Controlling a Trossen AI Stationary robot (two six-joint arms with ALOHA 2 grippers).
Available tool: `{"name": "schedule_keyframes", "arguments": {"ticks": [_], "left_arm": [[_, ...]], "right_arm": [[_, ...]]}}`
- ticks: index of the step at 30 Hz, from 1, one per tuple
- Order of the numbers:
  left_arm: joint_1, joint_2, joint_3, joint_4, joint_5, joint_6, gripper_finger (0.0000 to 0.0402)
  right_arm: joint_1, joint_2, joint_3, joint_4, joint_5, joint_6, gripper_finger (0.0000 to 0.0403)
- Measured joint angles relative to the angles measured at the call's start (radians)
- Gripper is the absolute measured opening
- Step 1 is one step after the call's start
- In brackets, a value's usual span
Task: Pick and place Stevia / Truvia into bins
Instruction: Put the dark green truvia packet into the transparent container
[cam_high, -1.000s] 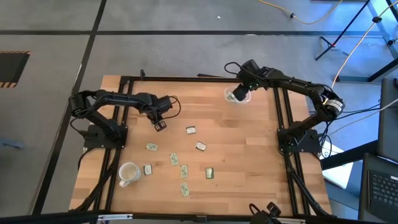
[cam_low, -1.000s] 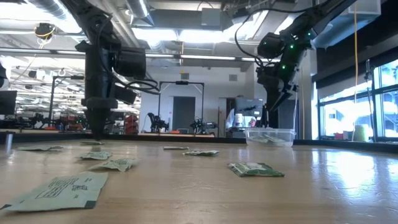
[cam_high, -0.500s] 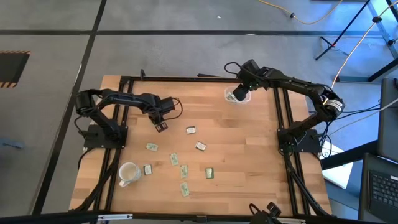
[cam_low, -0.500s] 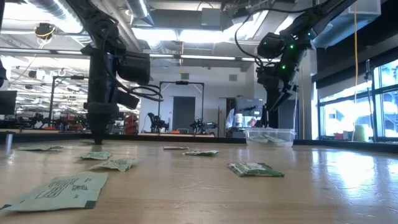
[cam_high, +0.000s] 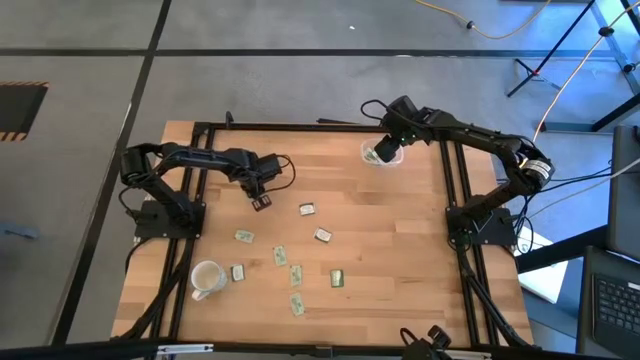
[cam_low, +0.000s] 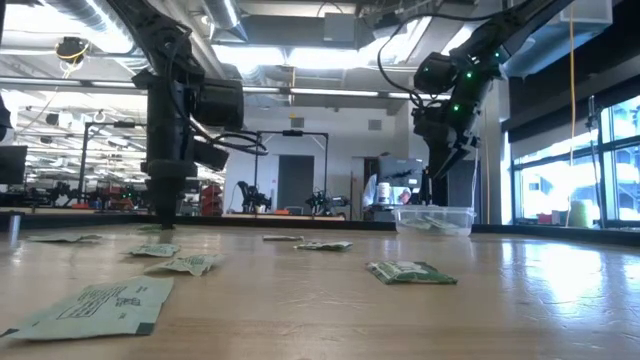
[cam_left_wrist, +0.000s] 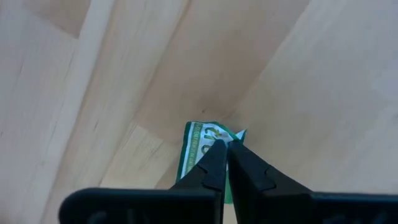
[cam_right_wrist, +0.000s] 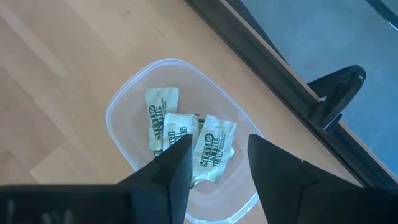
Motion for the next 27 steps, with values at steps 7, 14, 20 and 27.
{"name": "schedule_keyframes", "arguments": {"ticks": [7,14,20,27], "left_arm": [[0.000,-0.001,0.044,-0.003,0.054,0.036,0.0008],[0.000,-0.003,0.136,0.076,0.225,0.103,0.0005],[0.000,-0.003,0.178,0.312,0.594,0.193,0.0004],[0.000,-0.004,0.179,0.601,0.957,0.175,0.0007]], "right_arm": [[0.067,0.000,0.000,0.042,-0.248,-0.140,0.0157],[0.195,0.000,0.001,0.174,-0.604,-0.301,0.0157],[0.328,0.000,0.001,0.222,-0.605,-0.469,0.0157],[0.487,0.000,0.001,0.359,-0.442,-0.520,0.0157]]}}
